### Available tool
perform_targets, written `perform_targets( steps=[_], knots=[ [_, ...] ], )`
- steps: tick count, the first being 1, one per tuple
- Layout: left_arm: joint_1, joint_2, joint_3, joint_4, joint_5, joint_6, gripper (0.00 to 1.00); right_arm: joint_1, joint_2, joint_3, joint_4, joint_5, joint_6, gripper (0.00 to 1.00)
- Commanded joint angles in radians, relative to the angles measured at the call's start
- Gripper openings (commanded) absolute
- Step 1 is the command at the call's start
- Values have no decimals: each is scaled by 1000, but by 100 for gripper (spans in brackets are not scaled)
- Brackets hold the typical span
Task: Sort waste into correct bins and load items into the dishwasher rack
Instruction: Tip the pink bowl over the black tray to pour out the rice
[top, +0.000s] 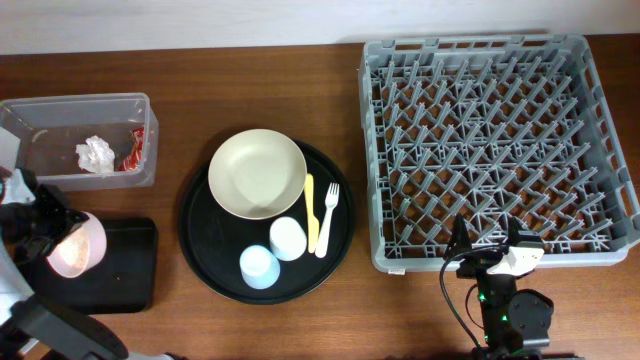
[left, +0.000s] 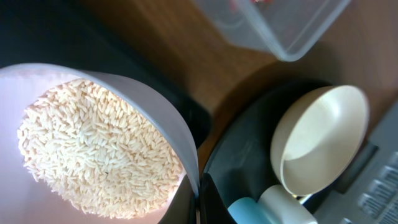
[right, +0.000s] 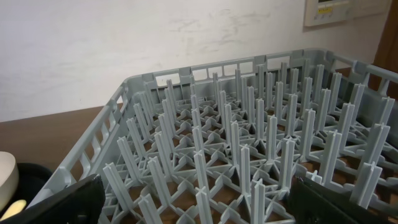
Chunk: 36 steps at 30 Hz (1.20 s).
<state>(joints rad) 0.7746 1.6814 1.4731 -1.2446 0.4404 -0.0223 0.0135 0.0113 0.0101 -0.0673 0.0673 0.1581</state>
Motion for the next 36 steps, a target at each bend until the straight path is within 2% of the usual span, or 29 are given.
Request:
perform_targets(
  steps=[1,4,6,9,11,14,19,23,25,28,29,31,36],
  knots=[
    [56,-16,-42,26,231,130,0,-7,-6,-5,-6,16,5,98],
    [103,-16,-139,63,358,232,0,-7,-6,-5,-6,16,5,98],
    [137,-16,-236,133,418,248,0,-7,-6,-5,-6,16,5,98],
    [235,-16,-407,267,716,359,1,-7,-6,-5,-6,16,5,98],
    [306,-15,-481,317,822,427,0,-7,-6,-5,-6,16,5,98],
    [360,-15,-514,325,861,464,0,-7,-6,-5,-6,16,5,98],
    [375,-15,-521,329,1129,489,0,-7,-6,-5,-6,16,5,98],
    [388,-14,-526,336,1072,518,0,-7,-6,-5,-6,16,5,98],
    [421,-14,-526,339,1120,517,0,-7,-6,-5,-6,16,5,98],
    [448,-12,-526,347,962,472,0,-7,-6,-5,-6,16,5,98],
    [457,-11,-526,348,955,430,0,-7,-6,-5,-6,16,5,98],
    [459,-10,-526,361,931,427,0,-7,-6,-5,-6,16,5,98],
    [459,-10,-526,380,976,428,0,-7,-6,-5,-6,16,5,98]
  ],
)
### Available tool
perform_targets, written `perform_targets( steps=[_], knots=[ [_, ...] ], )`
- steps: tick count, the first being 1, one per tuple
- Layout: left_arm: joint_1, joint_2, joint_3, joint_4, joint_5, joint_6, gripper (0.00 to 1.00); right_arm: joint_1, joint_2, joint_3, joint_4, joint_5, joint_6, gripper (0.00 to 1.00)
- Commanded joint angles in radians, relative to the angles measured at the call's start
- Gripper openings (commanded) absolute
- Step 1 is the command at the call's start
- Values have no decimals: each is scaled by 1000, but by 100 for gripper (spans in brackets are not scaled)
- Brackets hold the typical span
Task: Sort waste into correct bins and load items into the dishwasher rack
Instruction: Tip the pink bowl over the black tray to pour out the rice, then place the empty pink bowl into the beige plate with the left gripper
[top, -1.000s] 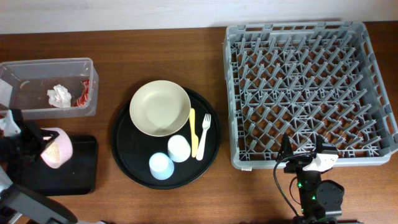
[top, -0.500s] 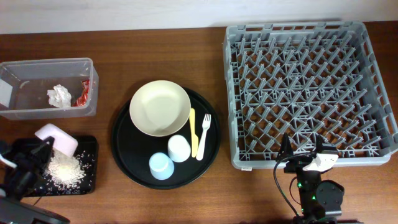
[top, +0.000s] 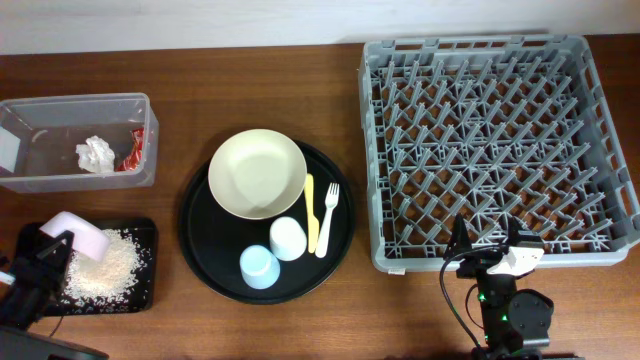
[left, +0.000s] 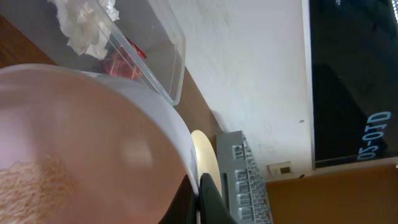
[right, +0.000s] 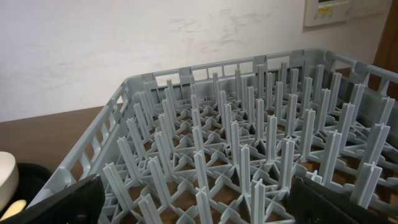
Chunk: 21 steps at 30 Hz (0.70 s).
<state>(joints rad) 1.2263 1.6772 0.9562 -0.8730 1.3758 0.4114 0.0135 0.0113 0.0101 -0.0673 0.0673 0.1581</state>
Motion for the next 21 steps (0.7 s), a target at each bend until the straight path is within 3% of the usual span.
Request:
perform_targets(
  steps=[1,6,11,13,17,21],
  knots=[
    [7,-6,-9,37,45,-2,0,-7,-6,-5,-6,16,5,98],
    [6,-1,-11,50,183,63,0,-7,-6,-5,-6,16,5,98],
    [4,6,-26,92,197,141,0,-7,-6,-5,-6,16,5,98],
    [0,63,-38,166,197,60,0,-7,-6,-5,-6,16,5,98],
    [0,193,-39,157,197,65,0,-7,-6,-5,-6,16,5,98],
    [0,199,-35,154,197,50,0,-7,-6,-5,-6,16,5,98]
  ],
)
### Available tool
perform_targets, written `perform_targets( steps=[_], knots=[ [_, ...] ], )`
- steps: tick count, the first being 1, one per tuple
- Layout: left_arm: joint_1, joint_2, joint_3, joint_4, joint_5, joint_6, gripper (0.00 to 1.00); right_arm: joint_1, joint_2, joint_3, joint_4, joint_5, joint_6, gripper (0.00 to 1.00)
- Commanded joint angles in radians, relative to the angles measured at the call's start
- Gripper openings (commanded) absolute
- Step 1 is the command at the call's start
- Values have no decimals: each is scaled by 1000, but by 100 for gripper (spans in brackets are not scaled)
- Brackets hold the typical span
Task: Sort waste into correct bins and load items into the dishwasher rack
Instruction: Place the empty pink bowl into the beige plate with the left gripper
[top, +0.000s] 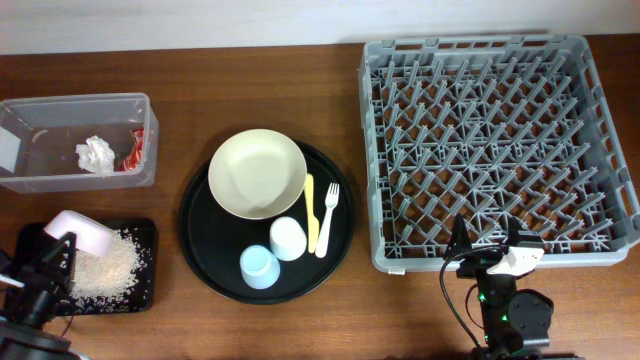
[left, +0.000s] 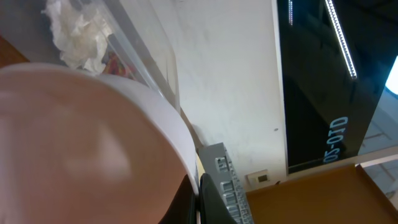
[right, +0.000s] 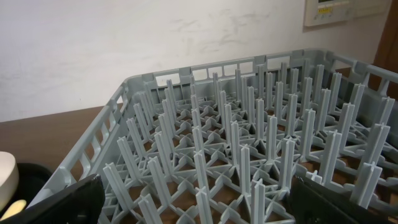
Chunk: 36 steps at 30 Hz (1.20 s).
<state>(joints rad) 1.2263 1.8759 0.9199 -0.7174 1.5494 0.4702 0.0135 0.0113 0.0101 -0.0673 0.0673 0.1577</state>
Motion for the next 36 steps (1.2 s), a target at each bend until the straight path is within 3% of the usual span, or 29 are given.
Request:
perform_targets(
  steps=[1,7,13,18,22,26,31,33,36],
  knots=[
    [0,0,2,-2,24,-10,0,-7,-6,-5,-6,16,5,98],
    [-34,-33,63,-25,24,-85,0,-7,-6,-5,-6,16,5,98],
    [-126,-115,206,-24,10,-256,1,-7,-6,-5,-6,16,5,98],
    [-214,-301,277,-24,-412,-500,1,-7,-6,-5,-6,16,5,98],
    [-309,-490,278,-37,-612,-618,1,-7,-6,-5,-6,16,5,98],
    [-537,-596,278,-124,-912,-634,1,-7,-6,-5,-6,16,5,98],
    [-1000,-578,278,-151,-1300,-671,1,-7,-6,-5,-6,16,5,98],
    [-1192,-521,278,-148,-1416,-671,1,-7,-6,-5,-6,16,5,98],
    [-1324,-419,278,-148,-1467,-684,1,-7,-6,-5,-6,16,5,98]
  ],
)
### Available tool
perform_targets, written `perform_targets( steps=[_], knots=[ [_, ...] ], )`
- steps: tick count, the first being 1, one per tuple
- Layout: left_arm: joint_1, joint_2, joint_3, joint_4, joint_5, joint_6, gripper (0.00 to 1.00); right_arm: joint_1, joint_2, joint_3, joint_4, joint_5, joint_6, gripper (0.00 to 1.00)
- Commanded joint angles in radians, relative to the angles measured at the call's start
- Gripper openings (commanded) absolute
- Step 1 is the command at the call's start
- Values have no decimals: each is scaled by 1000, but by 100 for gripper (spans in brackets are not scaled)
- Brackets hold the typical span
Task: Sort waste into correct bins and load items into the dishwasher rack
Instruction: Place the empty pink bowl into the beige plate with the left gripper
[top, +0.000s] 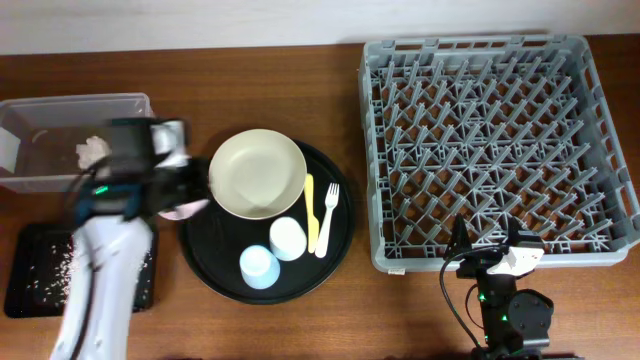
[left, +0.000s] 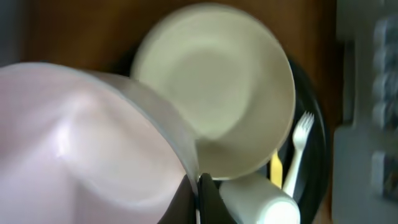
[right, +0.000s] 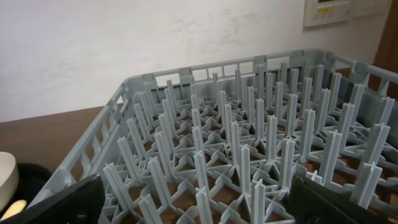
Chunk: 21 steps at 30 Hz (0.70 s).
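Observation:
My left gripper (top: 168, 192) is shut on the rim of an empty pink bowl (left: 81, 143), held at the left edge of the round black tray (top: 215, 262). The bowl (top: 182, 209) sits close beside the cream plate (top: 257, 173). On the tray lie a yellow knife (top: 310, 212), a white fork (top: 328, 218), a white cup (top: 287, 238) and a blue cup (top: 259, 267). The grey dishwasher rack (top: 500, 150) stands at the right. My right gripper (right: 202, 205) is open at the rack's near edge, with nothing between its fingers (right: 68, 199).
A black rectangular bin (top: 40, 290) at the front left holds scattered rice, partly hidden by my left arm. A clear bin (top: 40, 110) at the back left holds a crumpled tissue (top: 92, 150). The rack's pegs (right: 242, 162) stand right in front of the right gripper.
My left gripper has moved with the pink bowl from over the black bin at the front left to the left edge of the round tray. The right arm has not moved.
The left gripper first held the pink bowl full of rice over the black bin. Then the bowl was tipped and the rice lay in the bin, and it stayed tipped there. Now the empty bowl is beside the cream plate.

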<state>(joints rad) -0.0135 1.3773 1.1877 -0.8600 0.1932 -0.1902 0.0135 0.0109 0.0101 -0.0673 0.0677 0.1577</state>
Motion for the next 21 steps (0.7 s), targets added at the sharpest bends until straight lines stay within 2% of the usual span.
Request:
perform_targets(
  steps=[1,7,16,21],
  knots=[
    [-113,113,10,-9,-113,-23,1,-7,-5,-5,-6,16,5,98],
    [-208,291,10,-46,-180,-57,1,-7,-5,-5,-6,16,5,98],
    [-209,267,16,-114,-197,-64,1,-7,-5,-5,-6,16,5,98],
    [-267,190,148,-170,-212,-64,1,-7,-6,-5,-6,16,5,98]
  ],
)
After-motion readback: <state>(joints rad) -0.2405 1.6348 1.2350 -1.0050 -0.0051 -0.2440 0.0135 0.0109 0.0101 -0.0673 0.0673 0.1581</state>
